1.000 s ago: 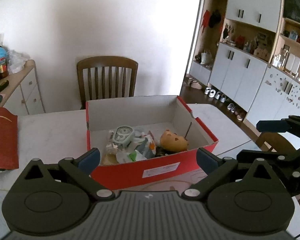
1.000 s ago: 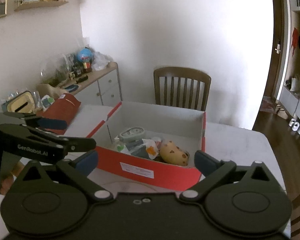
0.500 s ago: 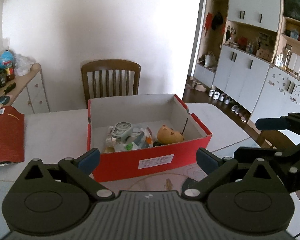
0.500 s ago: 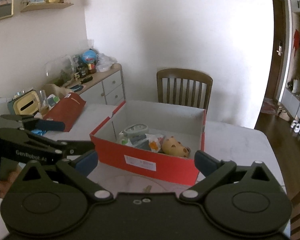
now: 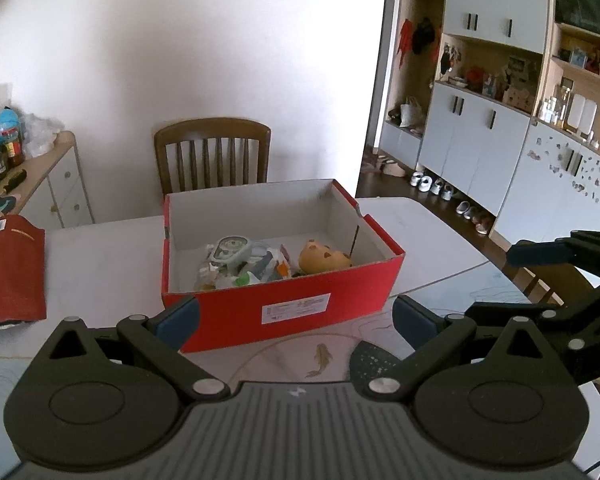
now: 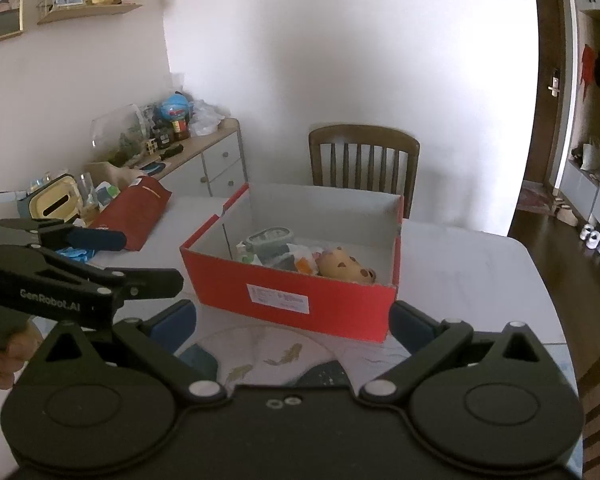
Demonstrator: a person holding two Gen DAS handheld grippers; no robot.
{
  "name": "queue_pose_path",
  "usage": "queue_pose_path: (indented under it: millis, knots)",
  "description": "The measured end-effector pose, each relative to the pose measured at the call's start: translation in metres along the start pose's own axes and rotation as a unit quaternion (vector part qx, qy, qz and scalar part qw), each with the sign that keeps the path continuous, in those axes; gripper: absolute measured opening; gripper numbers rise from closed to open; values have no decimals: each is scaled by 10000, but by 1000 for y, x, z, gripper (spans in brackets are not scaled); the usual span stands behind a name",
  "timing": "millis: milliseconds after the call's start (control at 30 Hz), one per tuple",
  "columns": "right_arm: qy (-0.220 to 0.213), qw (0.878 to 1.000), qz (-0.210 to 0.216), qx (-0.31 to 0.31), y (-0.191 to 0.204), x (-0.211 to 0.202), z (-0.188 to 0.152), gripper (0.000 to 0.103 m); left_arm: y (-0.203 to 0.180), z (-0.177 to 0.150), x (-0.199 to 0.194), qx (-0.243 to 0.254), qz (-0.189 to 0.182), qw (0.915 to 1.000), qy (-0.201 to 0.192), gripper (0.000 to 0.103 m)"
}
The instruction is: Organize objects
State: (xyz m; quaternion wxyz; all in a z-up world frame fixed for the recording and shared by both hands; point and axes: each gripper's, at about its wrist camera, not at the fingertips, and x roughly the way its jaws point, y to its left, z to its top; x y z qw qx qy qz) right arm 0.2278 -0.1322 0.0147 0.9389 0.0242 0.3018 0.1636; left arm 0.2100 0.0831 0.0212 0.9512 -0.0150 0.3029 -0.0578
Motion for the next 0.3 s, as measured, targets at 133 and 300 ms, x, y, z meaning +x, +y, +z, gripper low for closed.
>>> queue_pose_path:
  millis: [133,300]
  knots:
    - [7,10000,-35,48,-1,-2,-2,103,0,-1,-1,-27,15,10000,20,103]
    - [37,9999,-93,62,-1,-3,-4,103,4,-3,-2,-57,56,9999,61,103]
